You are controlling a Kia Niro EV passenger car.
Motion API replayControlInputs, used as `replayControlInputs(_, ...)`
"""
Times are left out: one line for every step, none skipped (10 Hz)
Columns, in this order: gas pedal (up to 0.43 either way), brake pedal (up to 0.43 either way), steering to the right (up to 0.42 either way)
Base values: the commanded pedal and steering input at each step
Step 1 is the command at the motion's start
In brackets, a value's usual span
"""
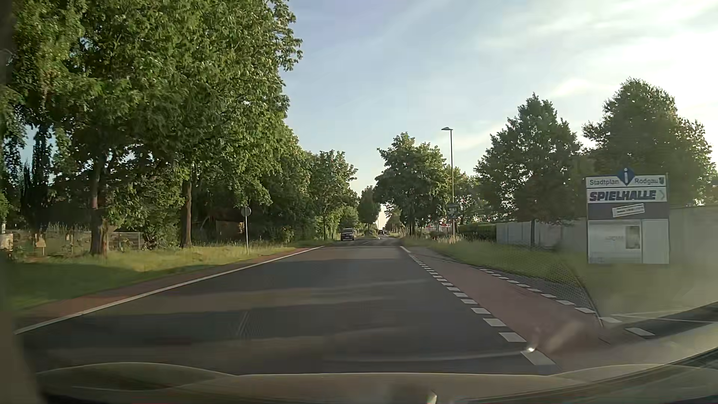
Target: Follow the waypoints while adhering to traffic rules and regulations
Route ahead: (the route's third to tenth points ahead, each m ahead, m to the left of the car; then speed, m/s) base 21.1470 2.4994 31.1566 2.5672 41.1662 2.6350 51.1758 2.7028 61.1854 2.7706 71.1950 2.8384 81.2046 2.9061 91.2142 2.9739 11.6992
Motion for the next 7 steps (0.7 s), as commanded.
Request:
replayControlInputs(0.079, 0.030, 0.000)
replayControlInputs(0.079, 0.030, 0.000)
replayControlInputs(0.079, 0.030, 0.000)
replayControlInputs(0.079, 0.030, 0.000)
replayControlInputs(0.079, 0.030, 0.000)
replayControlInputs(0.079, 0.030, 0.000)
replayControlInputs(0.079, 0.030, 0.000)
